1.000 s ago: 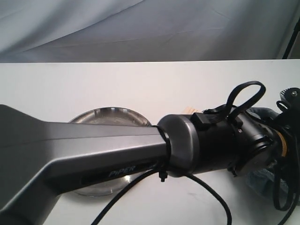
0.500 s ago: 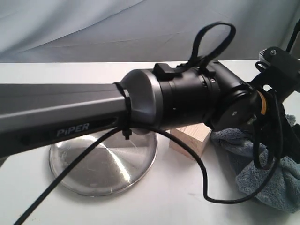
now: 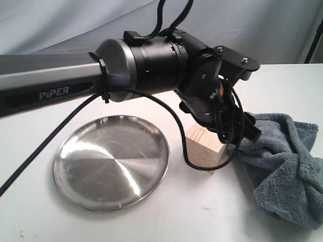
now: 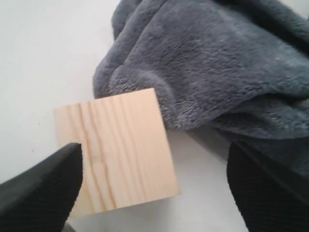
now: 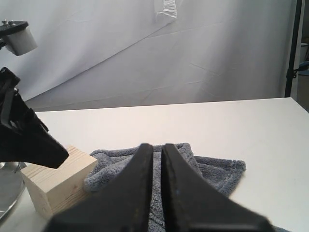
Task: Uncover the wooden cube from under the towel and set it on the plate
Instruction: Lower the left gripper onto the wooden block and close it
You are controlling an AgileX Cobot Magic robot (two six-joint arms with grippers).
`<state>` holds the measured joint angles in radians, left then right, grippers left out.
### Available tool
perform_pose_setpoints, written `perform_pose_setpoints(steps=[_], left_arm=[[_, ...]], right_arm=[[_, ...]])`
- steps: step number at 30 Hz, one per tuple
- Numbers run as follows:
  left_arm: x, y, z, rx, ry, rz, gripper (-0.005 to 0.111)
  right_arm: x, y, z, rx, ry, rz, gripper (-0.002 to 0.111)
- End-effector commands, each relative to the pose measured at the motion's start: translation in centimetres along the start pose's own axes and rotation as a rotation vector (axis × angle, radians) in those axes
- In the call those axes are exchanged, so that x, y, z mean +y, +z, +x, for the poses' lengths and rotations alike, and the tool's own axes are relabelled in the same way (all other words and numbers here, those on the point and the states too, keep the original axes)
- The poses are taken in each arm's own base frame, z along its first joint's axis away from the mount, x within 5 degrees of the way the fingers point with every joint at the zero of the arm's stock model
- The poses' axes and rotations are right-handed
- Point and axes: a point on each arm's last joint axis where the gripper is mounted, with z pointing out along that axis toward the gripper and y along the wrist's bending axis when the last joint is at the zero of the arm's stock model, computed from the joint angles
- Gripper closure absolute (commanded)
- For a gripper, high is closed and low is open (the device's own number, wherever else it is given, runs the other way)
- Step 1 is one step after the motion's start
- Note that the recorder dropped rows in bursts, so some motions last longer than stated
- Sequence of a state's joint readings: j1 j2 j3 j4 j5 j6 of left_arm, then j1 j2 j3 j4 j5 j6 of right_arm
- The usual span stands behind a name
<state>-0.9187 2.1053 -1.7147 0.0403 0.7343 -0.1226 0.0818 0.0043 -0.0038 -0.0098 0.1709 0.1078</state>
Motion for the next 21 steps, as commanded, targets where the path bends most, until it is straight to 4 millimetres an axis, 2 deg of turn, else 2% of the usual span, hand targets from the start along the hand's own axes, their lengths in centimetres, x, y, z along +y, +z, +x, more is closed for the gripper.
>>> perform_pose_setpoints(steps=[1,3,6,9,17,21], left_arm=[[1.6,-0.4,0.3,0.055,-0.068,-0.037,0.029],[2.0,-0.4,0.5,0.071,-0.049,-0.063,0.027],[2.2,-0.4,0.4,0.068,-0.026,-0.088,0.015],[2.2,-0.3,0.4,0.061,-0.036,-0.087,0.01],[2.2,1.8,0.8,0.067,-0.13,-0.091,0.01],[1.9,2.0,0.5,0.019,-0.161,-0.069,0.01]], right_arm=[[0.0,0.0,0.0,-0.009,0.003,0.0,0.101],[0.0,0.0,0.0,-0.009,0.003,0.0,0.101],[0.0,0.0,0.0,-0.009,0.003,0.0,0.101],[0.0,0.0,0.0,-0.009,0.003,0.0,0.101],[0.0,0.0,0.0,-0.009,0.003,0.0,0.101],[0.0,0.0,0.0,-0.009,0.003,0.0,0.101]])
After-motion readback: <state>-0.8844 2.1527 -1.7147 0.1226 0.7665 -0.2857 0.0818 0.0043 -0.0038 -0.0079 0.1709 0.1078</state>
